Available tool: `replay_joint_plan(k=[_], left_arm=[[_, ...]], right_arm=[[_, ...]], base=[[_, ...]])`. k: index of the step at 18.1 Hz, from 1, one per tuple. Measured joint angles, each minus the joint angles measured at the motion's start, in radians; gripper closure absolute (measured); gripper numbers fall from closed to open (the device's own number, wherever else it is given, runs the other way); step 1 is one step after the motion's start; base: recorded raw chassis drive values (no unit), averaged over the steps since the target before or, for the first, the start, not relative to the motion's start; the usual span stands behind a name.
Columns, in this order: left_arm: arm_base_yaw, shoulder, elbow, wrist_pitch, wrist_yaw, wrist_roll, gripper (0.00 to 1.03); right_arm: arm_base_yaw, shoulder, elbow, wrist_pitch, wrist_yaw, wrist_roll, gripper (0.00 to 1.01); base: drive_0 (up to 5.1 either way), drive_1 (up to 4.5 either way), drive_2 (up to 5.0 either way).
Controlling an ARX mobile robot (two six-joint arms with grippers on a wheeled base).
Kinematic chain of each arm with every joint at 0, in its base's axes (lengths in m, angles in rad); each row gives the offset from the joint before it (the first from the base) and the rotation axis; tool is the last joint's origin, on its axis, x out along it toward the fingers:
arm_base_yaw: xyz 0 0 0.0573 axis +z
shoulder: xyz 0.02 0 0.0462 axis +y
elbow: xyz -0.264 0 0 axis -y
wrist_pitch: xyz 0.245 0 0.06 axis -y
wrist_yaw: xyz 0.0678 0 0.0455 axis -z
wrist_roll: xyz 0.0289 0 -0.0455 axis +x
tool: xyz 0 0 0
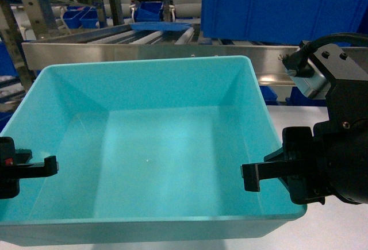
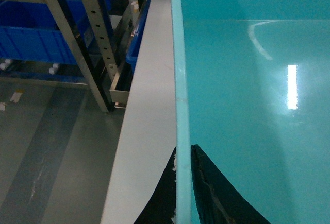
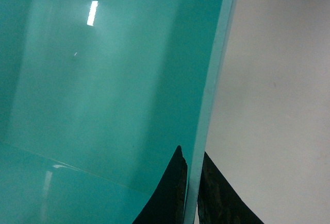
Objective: Organize blue bins on left shelf correctly
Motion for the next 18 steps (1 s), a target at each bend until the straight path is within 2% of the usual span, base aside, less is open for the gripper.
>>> replay_joint_plan(k=[18], left_arm=[[0.0, 0.0, 0.0, 0.0, 0.0, 0.0, 0.98]], right_arm=[[0.0, 0.0, 0.0, 0.0, -0.001, 0.0, 0.98]], base=[[0.0, 0.0, 0.0]])
